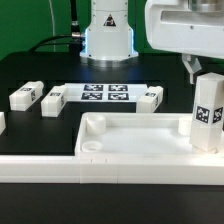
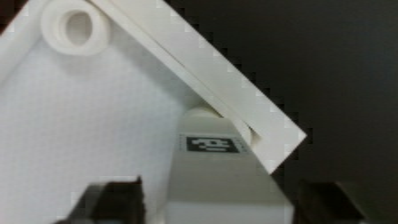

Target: Assemble desk

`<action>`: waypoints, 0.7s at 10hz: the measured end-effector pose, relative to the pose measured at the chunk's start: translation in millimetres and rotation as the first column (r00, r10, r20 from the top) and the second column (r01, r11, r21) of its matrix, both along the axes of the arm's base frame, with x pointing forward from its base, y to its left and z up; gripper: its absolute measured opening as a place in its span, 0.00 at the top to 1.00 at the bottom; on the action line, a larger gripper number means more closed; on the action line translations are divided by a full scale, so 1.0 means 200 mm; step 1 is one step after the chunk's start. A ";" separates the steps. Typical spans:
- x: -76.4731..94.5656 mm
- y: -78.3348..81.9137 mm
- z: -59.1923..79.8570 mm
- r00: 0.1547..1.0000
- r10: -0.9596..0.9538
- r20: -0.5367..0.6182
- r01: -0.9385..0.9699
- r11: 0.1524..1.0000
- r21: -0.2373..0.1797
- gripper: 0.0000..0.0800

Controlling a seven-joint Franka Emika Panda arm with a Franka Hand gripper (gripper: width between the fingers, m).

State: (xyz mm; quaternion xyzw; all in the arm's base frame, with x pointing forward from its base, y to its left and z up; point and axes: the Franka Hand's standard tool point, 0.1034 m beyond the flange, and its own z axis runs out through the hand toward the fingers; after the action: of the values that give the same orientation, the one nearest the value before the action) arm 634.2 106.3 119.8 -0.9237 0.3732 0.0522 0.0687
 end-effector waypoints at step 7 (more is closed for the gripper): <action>0.01 0.00 -0.01 0.849 0.519 0.103 -0.519 0.854 -0.032 0.19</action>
Offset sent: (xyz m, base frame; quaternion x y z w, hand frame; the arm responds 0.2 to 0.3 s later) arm 0.0000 0.0000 0.0000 0.0000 0.0000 -0.1938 0.9810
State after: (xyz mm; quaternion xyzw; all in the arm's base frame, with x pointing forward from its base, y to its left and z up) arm 636.7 106.5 117.1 -0.9917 0.1059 0.0184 0.0709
